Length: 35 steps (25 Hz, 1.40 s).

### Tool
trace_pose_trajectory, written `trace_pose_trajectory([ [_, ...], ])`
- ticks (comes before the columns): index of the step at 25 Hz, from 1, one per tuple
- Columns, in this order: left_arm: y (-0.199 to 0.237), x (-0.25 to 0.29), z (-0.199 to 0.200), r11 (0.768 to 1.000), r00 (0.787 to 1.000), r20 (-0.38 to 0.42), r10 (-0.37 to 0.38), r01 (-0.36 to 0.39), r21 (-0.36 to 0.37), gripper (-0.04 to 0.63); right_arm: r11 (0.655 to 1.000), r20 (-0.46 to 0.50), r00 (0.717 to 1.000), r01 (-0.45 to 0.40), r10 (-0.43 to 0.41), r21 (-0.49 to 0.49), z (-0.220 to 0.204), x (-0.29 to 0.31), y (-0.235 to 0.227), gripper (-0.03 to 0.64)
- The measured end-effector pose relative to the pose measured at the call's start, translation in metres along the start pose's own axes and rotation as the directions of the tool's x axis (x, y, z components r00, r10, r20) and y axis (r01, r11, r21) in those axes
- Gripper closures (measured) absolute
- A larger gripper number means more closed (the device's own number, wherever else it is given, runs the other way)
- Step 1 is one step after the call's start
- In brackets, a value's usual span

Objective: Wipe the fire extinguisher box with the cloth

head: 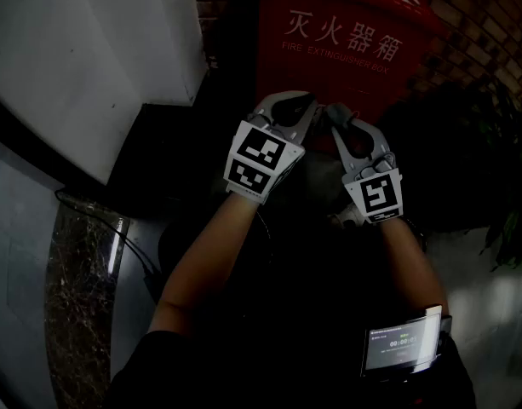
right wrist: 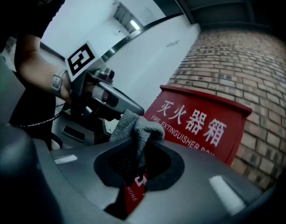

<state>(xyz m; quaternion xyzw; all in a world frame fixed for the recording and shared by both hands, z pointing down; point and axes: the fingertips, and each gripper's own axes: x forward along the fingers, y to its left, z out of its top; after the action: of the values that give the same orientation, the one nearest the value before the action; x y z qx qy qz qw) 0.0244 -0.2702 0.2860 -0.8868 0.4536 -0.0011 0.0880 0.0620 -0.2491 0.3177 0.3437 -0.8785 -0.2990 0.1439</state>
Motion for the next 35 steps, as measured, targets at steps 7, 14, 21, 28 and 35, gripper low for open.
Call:
trace_pose_trajectory([
  [7, 0.084, 0.012, 0.052, 0.988, 0.989, -0.015, 0.15, -0.149, 0.038, 0.592, 0.946, -0.129, 0.991, -0.023, -0.02, -0.322, 0.055, 0.058, -0.037, 0.584],
  [14, 0.134, 0.012, 0.05, 0.978, 0.976, -0.055, 0.211, -0.21, 0.015, 0.592, 0.774, -0.205, 0.969, -0.026, -0.135, -0.632, 0.093, 0.11, -0.071, 0.584],
  [21, 0.163, -0.002, 0.046, 0.965, 0.965, -0.016, 0.262, -0.262, -0.02, 0.592, 0.686, -0.247, 0.944, -0.03, -0.22, -0.727, 0.127, 0.145, -0.089, 0.584],
  [28, 0.152, -0.01, 0.051, 0.97, 0.97, 0.0, 0.241, -0.241, -0.005, 0.592, 0.598, -0.278, 0.928, -0.08, -0.247, -0.798, 0.141, 0.172, -0.076, 0.585],
  [35, 0.138, -0.01, 0.05, 0.976, 0.976, 0.023, 0.218, -0.218, -0.021, 0.592, 0.597, -0.291, 0.92, -0.082, -0.262, -0.798, 0.136, 0.18, -0.083, 0.586],
])
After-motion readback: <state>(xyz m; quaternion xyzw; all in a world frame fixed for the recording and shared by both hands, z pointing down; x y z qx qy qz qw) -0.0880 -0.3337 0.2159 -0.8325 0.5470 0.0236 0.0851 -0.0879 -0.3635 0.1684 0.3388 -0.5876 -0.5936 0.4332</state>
